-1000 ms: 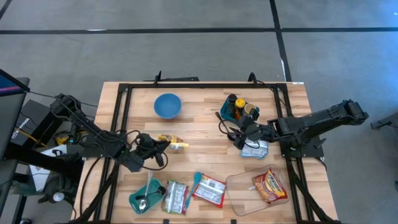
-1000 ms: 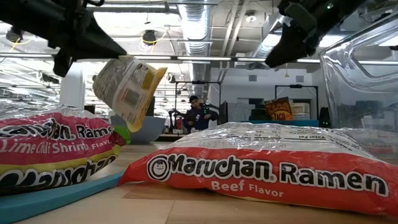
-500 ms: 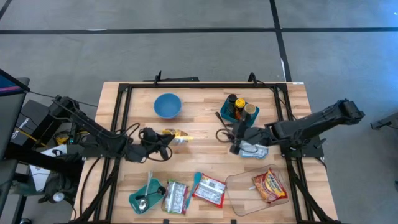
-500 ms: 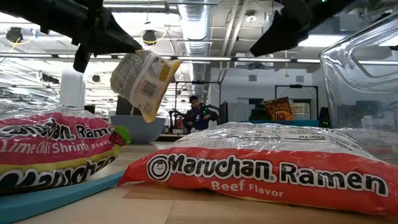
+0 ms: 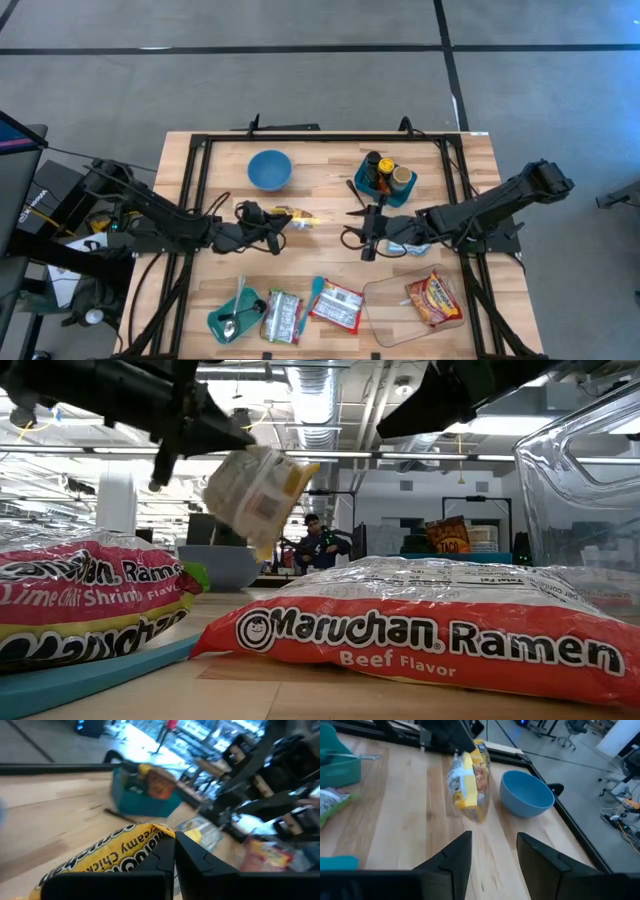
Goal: Pick & Place Food Item
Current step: Put the yellow noodle pack into the transparent bin
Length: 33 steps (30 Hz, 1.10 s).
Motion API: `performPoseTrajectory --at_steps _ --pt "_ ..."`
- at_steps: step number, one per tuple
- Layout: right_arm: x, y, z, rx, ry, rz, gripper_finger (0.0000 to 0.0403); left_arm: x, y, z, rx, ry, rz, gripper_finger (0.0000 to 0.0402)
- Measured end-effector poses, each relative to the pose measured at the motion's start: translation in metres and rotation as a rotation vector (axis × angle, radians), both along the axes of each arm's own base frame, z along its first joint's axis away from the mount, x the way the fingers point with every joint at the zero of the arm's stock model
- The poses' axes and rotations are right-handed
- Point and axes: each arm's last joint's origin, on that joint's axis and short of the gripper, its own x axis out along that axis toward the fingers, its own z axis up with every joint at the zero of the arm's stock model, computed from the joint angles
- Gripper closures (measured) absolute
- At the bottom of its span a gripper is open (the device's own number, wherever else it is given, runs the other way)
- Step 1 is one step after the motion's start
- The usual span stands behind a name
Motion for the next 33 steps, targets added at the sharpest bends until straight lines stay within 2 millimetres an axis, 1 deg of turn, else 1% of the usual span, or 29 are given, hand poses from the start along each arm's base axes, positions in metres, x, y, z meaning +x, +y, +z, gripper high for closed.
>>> performPoseTrajectory --at_steps 3,6,11,16,20,25,33 --pt "0.000 0.002 0.000 0.018 -0.003 0.024 0.0253 0.007 0.001 0.001 0.020 -0.045 -0.035 0.0401" --pt "-0.001 0.005 0.000 0.029 -0.005 0.038 0.0253 0.016 0.004 0.000 0.025 -0.052 -0.070 0.0401" --pt "-0.002 0.011 0.000 0.028 -0.004 0.058 0.0253 0.036 0.009 0.003 0.026 -0.047 -0.098 0.0401" --pt "-0.004 0.015 0.000 0.035 -0.007 0.066 0.0253 0.057 0.013 0.008 0.067 -0.035 -0.124 0.0401" --pt "-0.005 0.018 0.000 0.029 -0.009 0.066 0.0253 0.069 0.016 0.010 0.077 -0.032 -0.154 0.0401" --pt "-0.008 0.021 -0.001 -0.014 -0.002 0.011 0.0253 0.076 0.015 0.012 0.074 -0.037 -0.190 0.0401" --pt "-0.011 0.021 -0.006 0.046 0.027 -0.025 0.0253 0.076 0.013 0.013 0.072 -0.049 -0.204 0.0401"
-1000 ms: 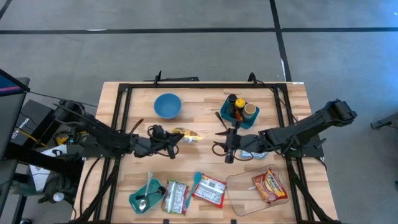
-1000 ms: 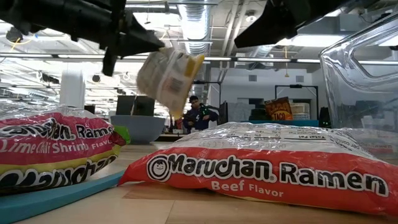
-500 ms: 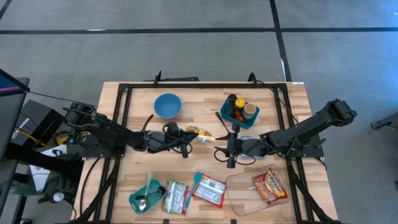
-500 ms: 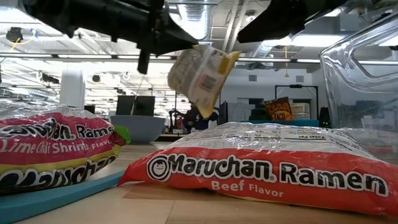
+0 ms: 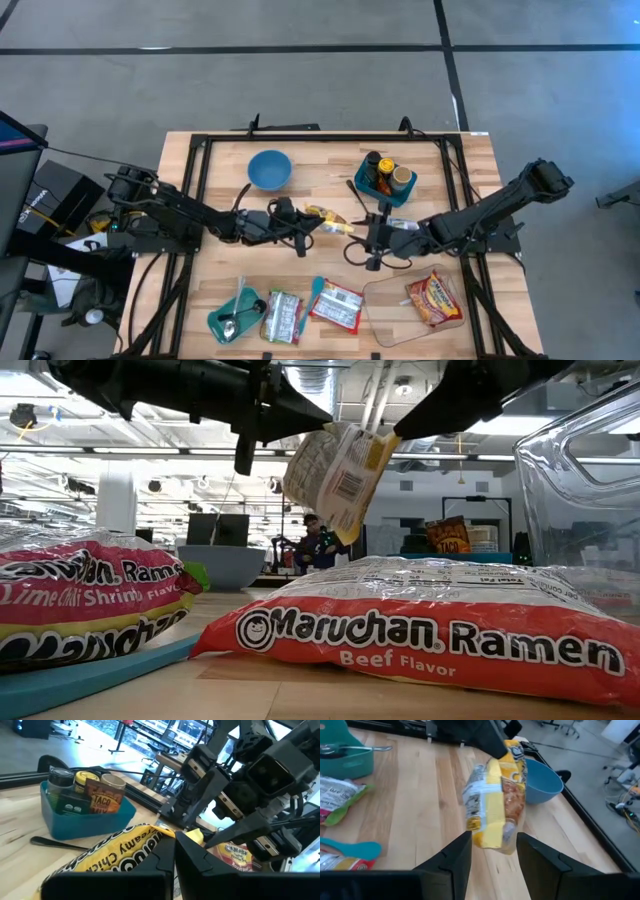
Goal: Pick & Place Food Item
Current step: Put the yellow noodle pack into the transparent bin
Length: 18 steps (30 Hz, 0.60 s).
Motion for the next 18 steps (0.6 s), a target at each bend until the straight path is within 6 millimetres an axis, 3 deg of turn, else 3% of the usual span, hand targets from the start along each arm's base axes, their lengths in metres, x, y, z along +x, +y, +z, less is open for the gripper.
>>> performPoseTrajectory --at_steps 8,18 --pt "0.0008 -0.0017 0.0001 0.040 -0.013 -0.018 0.0242 0.0000 -0.0001 0.0001 -0.001 -0.001 -0.003 0.0401" --pt "0.0035 -0.0080 -0.0004 0.095 -0.015 -0.020 0.0158 0.0000 -0.0001 0.0003 -0.001 -0.003 -0.003 0.0401"
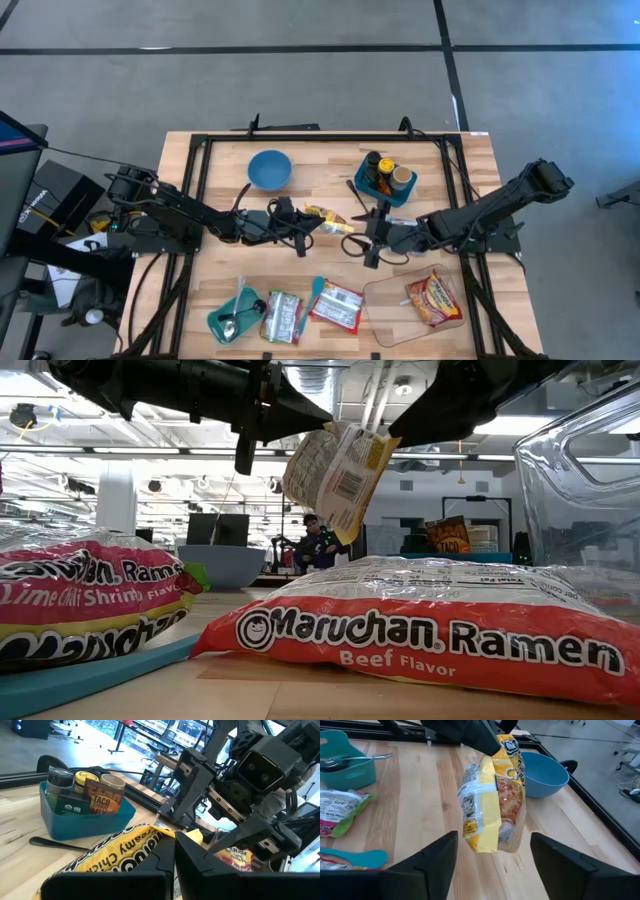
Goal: Pick & Place Food Item
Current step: Put the yellow noodle pack into the transparent bin
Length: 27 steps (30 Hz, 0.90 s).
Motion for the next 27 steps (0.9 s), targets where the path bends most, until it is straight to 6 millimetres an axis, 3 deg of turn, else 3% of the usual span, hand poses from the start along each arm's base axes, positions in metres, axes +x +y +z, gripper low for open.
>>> performPoseTrajectory --at_steps 7,27 --pt "0.0003 0.0006 0.0002 0.009 -0.001 0.014 0.0158 0.0000 0.0000 0.0003 -0.001 -0.003 0.000 0.0401" --pt "0.0016 0.0000 0.0011 0.036 -0.010 0.035 0.0218 0.0000 -0.0008 0.0025 -0.007 -0.026 -0.003 0.0401"
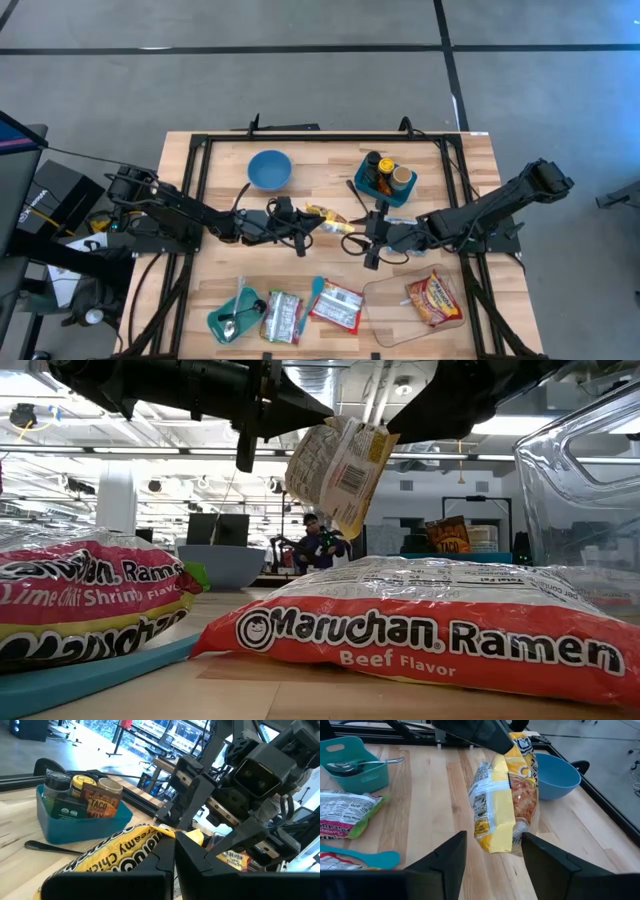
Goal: Pick & Place Food Item
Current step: Put the yellow noodle pack into the transparent bin
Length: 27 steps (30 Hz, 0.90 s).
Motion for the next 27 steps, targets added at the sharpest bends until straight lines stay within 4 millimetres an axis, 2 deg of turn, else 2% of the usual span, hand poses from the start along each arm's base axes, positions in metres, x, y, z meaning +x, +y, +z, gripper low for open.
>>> performPoseTrajectory --at_steps 15,27 --pt "0.0028 -0.0083 0.0006 0.018 -0.011 -0.039 0.0230 -0.0001 -0.0004 0.0002 -0.001 -0.003 -0.001 0.0401" --pt "0.0028 -0.0082 0.0007 0.019 -0.012 -0.038 0.0319 -0.0001 -0.0004 0.0002 -0.001 -0.002 -0.001 0.0401"
